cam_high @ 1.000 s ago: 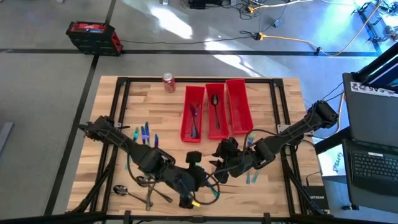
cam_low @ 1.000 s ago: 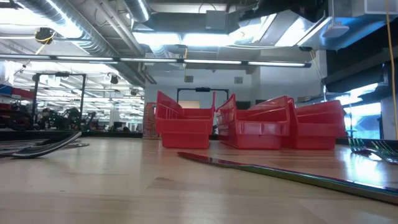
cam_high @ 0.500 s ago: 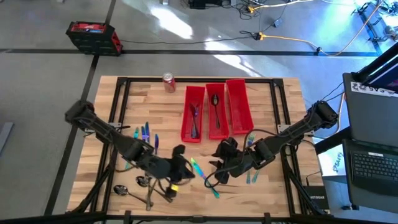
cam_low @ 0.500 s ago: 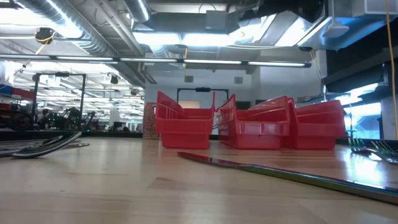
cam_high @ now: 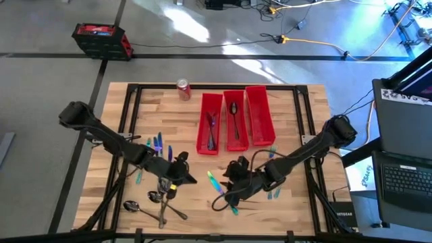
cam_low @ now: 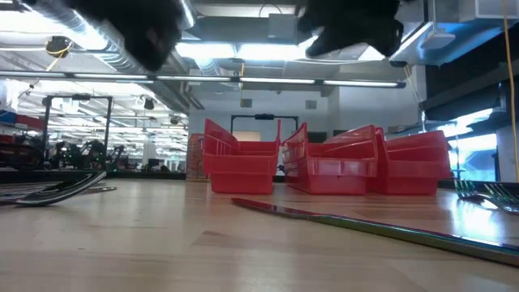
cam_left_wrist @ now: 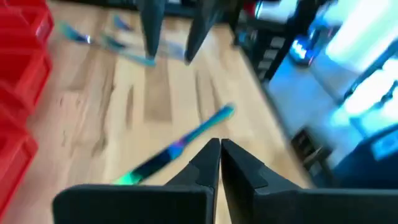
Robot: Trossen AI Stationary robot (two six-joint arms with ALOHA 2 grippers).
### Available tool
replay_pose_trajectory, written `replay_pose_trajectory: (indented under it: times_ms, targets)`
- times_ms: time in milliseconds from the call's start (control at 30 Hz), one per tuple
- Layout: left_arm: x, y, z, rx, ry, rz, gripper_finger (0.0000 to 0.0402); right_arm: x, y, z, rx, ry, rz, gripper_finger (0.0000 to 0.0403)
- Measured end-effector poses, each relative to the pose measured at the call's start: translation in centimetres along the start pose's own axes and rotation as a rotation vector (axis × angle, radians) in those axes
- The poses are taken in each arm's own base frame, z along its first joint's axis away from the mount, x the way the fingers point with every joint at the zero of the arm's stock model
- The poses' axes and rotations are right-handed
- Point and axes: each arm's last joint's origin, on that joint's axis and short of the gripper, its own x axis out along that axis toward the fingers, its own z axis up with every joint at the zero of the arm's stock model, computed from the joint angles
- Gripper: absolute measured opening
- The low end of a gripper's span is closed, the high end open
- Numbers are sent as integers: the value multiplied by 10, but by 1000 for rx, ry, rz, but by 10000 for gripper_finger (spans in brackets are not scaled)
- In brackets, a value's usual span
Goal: Sort silverware
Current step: Put the purple table knife into the right red bin
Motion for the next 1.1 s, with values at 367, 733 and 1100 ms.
replay_pose_trajectory:
  times_ms: [367,733,1100]
  targets:
    - [41,14,-22,258,9,1,0,28,20,-51,-60,215,70,140]
    - [83,27,-30,260,66,82,0,35,27,-59,33,188,69,132]
    - [107,33,-42,323,177,87,0,37,25,-60,35,161,28,162]
